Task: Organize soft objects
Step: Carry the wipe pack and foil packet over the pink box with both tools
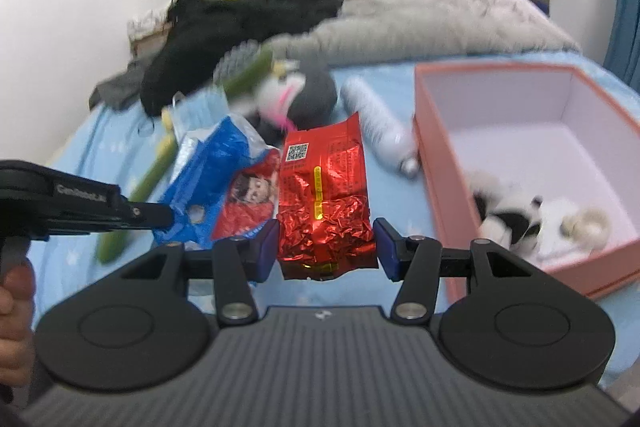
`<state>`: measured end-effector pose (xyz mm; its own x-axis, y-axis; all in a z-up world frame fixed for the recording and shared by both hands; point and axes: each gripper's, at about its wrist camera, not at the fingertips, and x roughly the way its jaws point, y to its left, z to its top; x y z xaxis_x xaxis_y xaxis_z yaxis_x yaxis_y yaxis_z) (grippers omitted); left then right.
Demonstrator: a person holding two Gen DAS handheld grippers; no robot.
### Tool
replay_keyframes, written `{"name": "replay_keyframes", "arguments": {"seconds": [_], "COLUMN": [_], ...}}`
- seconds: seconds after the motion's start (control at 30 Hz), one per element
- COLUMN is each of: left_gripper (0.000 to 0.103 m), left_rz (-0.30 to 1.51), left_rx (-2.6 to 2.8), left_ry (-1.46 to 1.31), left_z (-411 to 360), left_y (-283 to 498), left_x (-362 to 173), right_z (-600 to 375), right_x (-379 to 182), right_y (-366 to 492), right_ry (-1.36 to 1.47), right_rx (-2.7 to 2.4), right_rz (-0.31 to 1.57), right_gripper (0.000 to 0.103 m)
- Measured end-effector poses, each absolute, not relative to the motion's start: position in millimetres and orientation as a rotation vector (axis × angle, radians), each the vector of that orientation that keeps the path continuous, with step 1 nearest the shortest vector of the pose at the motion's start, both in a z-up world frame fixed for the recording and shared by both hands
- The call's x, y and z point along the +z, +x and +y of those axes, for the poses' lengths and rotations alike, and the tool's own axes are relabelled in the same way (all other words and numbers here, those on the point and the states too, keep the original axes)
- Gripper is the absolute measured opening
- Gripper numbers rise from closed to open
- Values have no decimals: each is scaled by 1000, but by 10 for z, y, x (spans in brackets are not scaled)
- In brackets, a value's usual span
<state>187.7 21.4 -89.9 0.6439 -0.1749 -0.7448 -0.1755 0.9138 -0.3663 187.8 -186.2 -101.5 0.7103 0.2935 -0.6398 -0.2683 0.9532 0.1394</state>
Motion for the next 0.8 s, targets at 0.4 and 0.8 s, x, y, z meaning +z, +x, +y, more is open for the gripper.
{"name": "replay_keyframes", "arguments": {"seconds": [0.4,0.8], "left_gripper": [8,8], "left_rz": [712,782], "left_rx": [-162,-312], "left_ry": [-301,-143], "left_z": [-522,-1692], "left_y": [2524,3450], "left_x": [123,297], "right_z": [-2290,-3201], "right_x": [-163,-38], "right_y": [2125,2803], "right_ry": [22,123], "right_rx": [236,67], "right_rz": [508,621], "right_gripper": [54,54]}}
